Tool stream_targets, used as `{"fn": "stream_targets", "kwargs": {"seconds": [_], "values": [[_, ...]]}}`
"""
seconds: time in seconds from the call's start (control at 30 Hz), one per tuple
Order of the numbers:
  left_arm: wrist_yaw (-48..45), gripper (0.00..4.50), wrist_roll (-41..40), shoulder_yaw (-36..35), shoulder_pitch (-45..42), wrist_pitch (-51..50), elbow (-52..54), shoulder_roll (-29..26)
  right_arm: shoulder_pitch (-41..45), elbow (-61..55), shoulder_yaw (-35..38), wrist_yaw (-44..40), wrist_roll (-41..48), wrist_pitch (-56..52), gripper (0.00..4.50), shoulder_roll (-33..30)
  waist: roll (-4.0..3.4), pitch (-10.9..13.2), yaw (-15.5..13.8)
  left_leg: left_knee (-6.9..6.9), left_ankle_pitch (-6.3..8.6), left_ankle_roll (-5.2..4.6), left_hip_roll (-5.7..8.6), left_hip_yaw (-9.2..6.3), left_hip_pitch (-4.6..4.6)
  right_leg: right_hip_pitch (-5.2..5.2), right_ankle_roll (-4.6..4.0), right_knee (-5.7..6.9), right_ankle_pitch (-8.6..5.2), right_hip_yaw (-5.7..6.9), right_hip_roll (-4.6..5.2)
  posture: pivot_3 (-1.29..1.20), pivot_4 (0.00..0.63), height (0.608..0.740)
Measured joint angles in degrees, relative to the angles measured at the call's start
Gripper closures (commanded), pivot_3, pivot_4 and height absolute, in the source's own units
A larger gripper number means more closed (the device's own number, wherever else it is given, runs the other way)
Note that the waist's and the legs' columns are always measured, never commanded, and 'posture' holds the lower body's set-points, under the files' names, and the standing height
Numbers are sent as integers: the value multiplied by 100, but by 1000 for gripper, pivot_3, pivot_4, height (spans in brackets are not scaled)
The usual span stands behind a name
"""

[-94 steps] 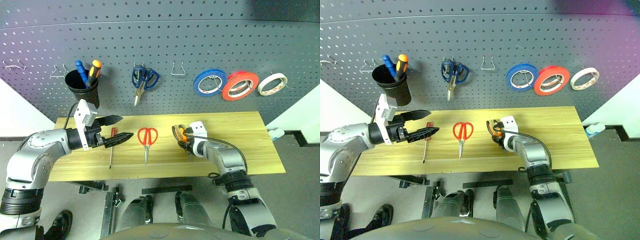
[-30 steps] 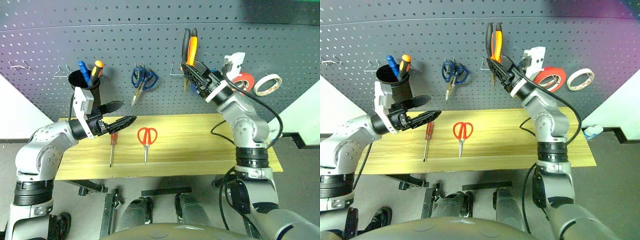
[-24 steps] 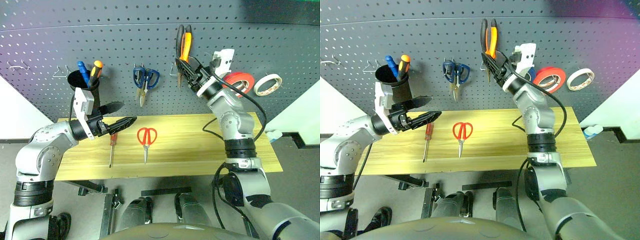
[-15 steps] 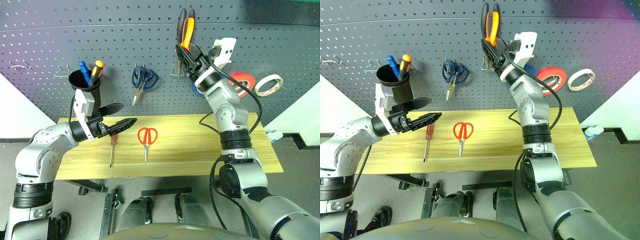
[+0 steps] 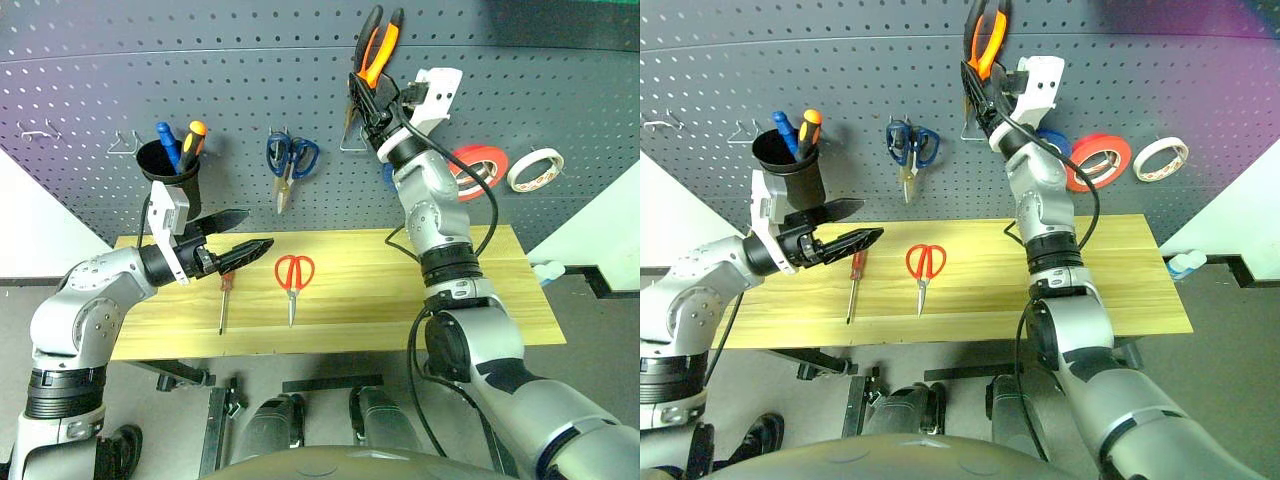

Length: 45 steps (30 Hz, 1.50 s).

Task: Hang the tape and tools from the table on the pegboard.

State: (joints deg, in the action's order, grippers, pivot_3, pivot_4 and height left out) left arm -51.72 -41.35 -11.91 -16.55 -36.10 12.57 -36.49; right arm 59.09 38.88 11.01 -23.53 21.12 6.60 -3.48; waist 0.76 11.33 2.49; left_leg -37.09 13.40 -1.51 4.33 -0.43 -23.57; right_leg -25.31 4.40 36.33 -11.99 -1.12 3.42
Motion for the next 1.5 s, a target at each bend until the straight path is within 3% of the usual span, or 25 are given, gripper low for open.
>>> {"fn": "stream_targets", "kwargs": {"seconds": [0.8,1.2,1.43,1.5], "values": [[67,0,-66,-31,65,-128,146,-172,-581,446,-598,312,-1395,947,2426,-124,-1,1,-1,3,-1,1,0,-1,2,-2,-2,1,-1,-1,-2,31,140,740],[72,0,-94,-33,66,-193,157,-174,-528,1025,-630,513,-1593,1244,2426,-164,-1,1,-4,2,-1,1,0,-1,5,4,-2,1,-1,-1,-2,36,143,740],[87,0,-102,-37,107,-201,190,-174,-493,1208,-616,346,-1519,1250,99,-140,-1,1,-2,4,-1,1,0,-2,9,7,-2,0,-1,-1,-2,37,139,740],[92,0,-103,-37,113,-202,191,-174,-493,1209,-612,316,-1514,1250,25,-146,-1,1,-3,4,-1,1,0,-2,9,7,-2,1,-1,-1,-2,37,139,740]]}}
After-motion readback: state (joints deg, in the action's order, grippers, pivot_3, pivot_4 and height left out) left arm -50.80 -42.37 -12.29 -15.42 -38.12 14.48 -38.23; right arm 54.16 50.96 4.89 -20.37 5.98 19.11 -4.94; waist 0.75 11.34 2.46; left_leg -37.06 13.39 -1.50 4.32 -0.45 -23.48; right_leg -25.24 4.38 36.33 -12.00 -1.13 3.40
